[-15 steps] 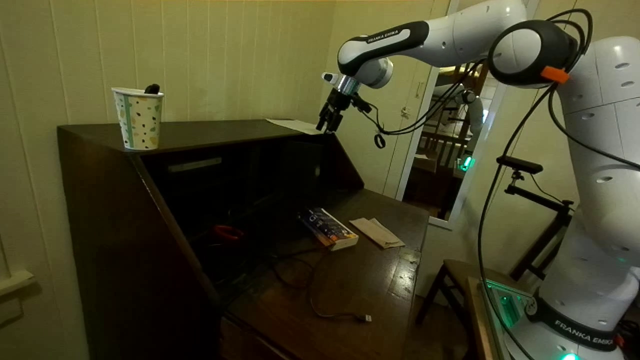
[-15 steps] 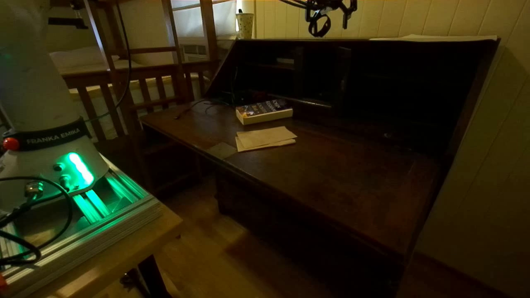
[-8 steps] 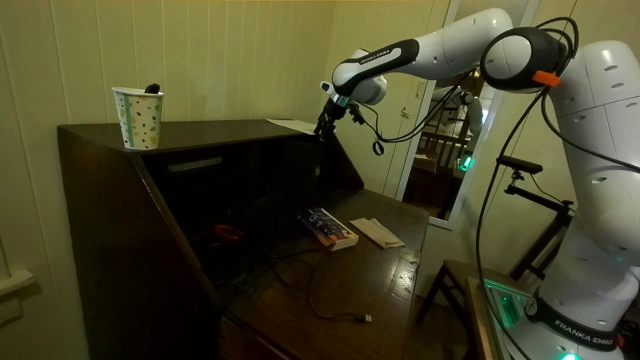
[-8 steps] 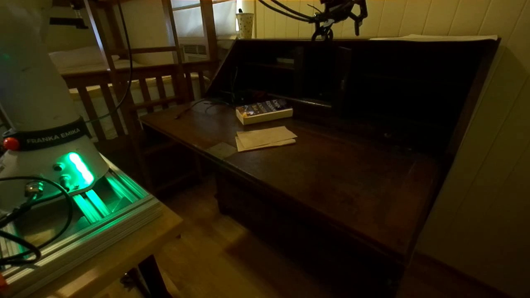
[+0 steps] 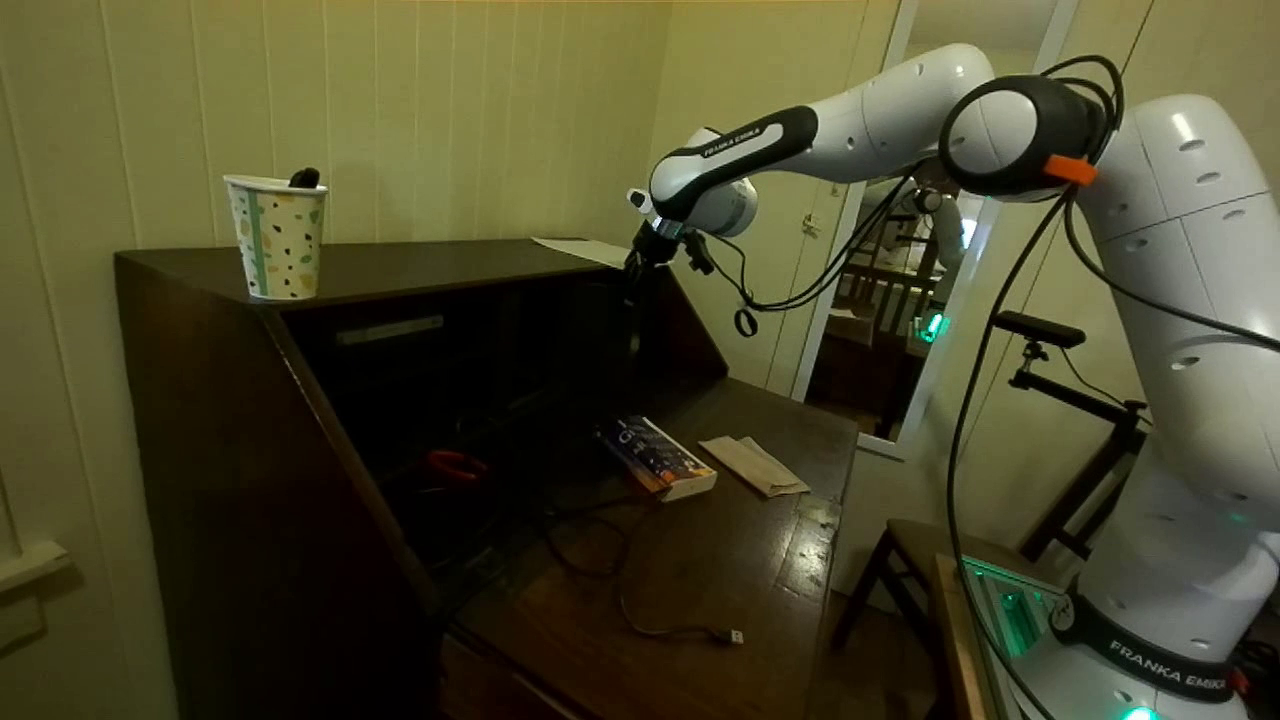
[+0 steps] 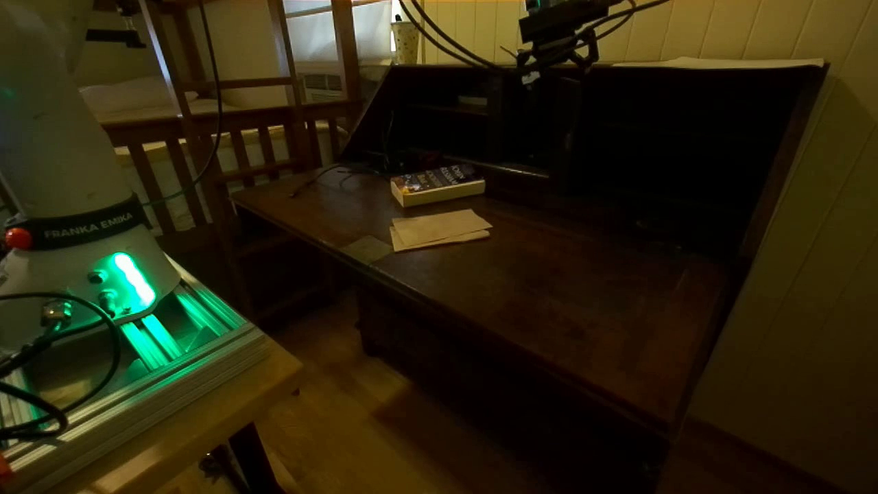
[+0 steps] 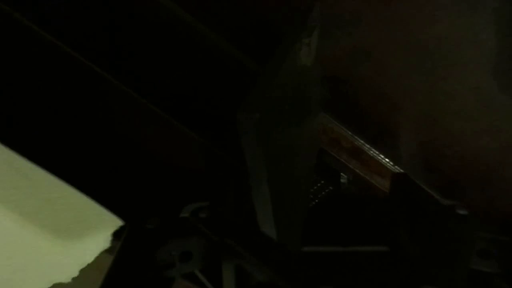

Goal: Open the compartment on the chest drawer

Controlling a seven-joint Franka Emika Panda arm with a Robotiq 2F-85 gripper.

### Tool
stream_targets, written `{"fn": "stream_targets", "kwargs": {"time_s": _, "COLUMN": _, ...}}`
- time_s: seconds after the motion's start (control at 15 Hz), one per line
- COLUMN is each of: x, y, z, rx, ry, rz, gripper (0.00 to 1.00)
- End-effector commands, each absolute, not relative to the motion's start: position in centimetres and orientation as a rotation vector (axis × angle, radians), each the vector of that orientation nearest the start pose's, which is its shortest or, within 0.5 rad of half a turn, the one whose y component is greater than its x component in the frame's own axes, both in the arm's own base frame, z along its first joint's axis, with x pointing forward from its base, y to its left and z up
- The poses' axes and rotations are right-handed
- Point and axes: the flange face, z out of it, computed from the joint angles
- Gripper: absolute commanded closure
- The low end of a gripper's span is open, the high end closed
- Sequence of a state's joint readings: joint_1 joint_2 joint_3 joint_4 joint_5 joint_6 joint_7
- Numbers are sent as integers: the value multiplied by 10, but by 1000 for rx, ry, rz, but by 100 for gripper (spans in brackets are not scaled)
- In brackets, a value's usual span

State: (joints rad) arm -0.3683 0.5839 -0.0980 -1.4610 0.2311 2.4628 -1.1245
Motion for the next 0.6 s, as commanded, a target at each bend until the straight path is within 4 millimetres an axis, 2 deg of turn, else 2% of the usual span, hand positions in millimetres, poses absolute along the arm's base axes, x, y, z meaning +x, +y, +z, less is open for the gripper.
{"fn": "stream_targets", "kwargs": {"time_s": 0.0, "x": 670, "y": -318, "z": 386, "rx": -3114, "ry": -827, "rz": -545, "gripper": 0}}
{"fn": "stream_targets", "kwargs": {"time_s": 0.33, "x": 660, "y": -297, "z": 392, "rx": -2903, "ry": -903, "rz": -399, "gripper": 0}}
{"fn": "stream_targets", "kwargs": {"time_s": 0.4, "x": 659, "y": -293, "z": 394, "rx": -2863, "ry": -916, "rz": -391, "gripper": 0}}
{"fn": "stream_targets", "kwargs": {"time_s": 0.53, "x": 667, "y": -285, "z": 401, "rx": -2803, "ry": -948, "rz": -483, "gripper": 0}}
